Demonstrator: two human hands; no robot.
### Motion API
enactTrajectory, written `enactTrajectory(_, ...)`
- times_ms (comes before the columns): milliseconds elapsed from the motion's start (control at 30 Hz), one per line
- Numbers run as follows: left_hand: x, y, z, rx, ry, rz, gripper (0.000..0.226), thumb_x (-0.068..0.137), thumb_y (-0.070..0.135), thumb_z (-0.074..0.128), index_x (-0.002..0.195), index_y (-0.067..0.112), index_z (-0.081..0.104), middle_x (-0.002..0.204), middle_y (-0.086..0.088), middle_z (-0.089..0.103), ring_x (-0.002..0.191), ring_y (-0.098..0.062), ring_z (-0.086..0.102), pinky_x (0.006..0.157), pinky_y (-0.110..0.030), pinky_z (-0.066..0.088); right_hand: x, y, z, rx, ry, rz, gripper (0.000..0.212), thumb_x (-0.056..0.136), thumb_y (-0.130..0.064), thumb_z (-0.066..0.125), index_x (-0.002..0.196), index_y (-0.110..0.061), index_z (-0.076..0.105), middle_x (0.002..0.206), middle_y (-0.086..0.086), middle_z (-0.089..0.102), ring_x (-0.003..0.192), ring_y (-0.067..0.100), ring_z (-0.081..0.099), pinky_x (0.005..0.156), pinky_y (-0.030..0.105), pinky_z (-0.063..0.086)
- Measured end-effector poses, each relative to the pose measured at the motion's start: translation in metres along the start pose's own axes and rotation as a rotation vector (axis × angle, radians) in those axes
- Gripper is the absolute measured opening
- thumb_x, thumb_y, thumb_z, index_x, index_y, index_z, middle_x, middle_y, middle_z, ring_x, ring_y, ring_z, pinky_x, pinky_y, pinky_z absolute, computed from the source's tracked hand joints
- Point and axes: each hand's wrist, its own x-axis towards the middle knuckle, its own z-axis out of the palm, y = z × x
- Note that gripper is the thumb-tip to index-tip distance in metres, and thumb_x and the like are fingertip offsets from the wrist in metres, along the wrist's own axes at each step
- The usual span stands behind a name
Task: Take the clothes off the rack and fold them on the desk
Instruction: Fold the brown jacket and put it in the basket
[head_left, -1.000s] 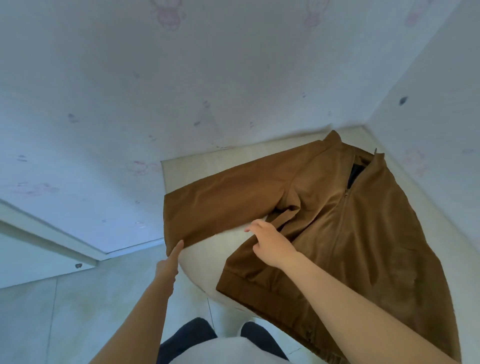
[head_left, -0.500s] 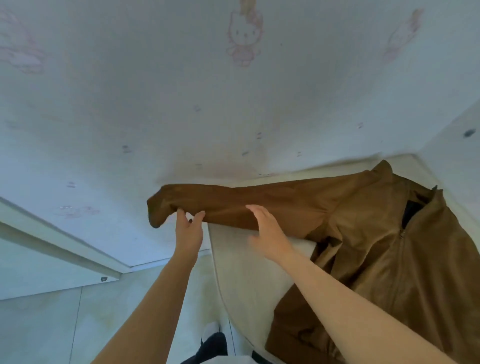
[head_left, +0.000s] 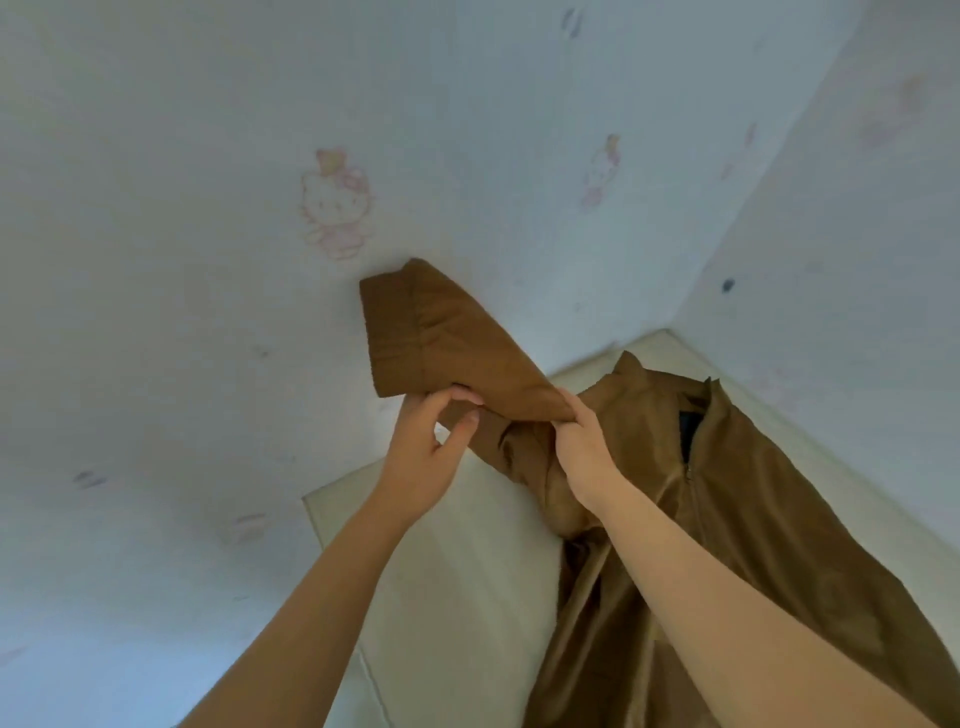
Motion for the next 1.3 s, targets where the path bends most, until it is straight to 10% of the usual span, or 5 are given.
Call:
enactTrajectory(300, 0.042, 0.000, 0.137, 0.034, -0.348, -0.009, 0.046, 0.096, 0.013, 0.053, 0.129, 0.044, 0.043, 0.156, 0.019, 0.021, 0.142, 0.001, 0.022, 0.113, -0.025, 0.025, 0.018, -0.018, -0.216, 0.508, 0.593, 0.041, 0.029, 0.104, -0.019, 0.038, 0.125, -0.021, 0.059, 0.113, -0.005, 0.063, 0.102, 0.012, 0.060, 0.085, 0.031, 0.052)
enactTrajectory(433, 0.014, -0.035, 0.201, 0.222, -0.577, -0.245, 0.045, 0.098, 0.015, 0.050, 0.139, 0.030, 0.038, 0.152, 0.010, 0.030, 0.141, -0.010, 0.029, 0.114, -0.027, 0.025, 0.003, 0.065, -0.289, 0.188, 0.765, 0.284, 0.038, 0.103, -0.029, 0.041, 0.140, -0.018, 0.044, 0.123, -0.002, 0.056, 0.105, 0.019, 0.057, 0.102, 0.043, 0.046)
enactTrajectory(767, -0.004, -0.103, 0.288, 0.538, -0.639, -0.364, 0.036, 0.101, 0.020, 0.044, 0.136, 0.028, 0.044, 0.145, 0.003, 0.041, 0.129, -0.019, 0.044, 0.110, -0.035, 0.036, 0.020, 0.121, -0.358, -0.695, -0.178, 0.945, 0.051, 0.089, -0.051, 0.060, 0.085, -0.001, 0.073, 0.083, 0.011, 0.073, 0.070, 0.017, 0.071, 0.066, 0.023, 0.058)
enactTrajectory(1000, 0.033, -0.108, 0.299, 0.691, -0.305, -0.329, 0.037, 0.094, 0.001, 0.041, 0.118, 0.028, 0.050, 0.112, 0.003, 0.054, 0.106, -0.018, 0.054, 0.100, -0.038, 0.031, 0.094, 0.101, -0.359, -0.927, -0.087, 0.250, 0.018, 0.101, -0.028, 0.045, 0.099, -0.015, 0.058, 0.100, 0.002, 0.062, 0.102, 0.020, 0.063, 0.088, 0.026, 0.045)
enactTrajectory(1300, 0.137, -0.126, 0.301, 0.535, -0.203, -0.682, 0.047, 0.099, 0.027, 0.048, 0.142, 0.012, 0.036, 0.143, -0.014, 0.042, 0.125, -0.032, 0.048, 0.103, -0.041, 0.040, 0.142, 0.155, -0.347, -1.009, -0.223, 0.257, 0.044, 0.100, -0.047, 0.037, 0.138, -0.026, 0.043, 0.140, -0.003, 0.049, 0.128, 0.018, 0.046, 0.111, 0.041, 0.031)
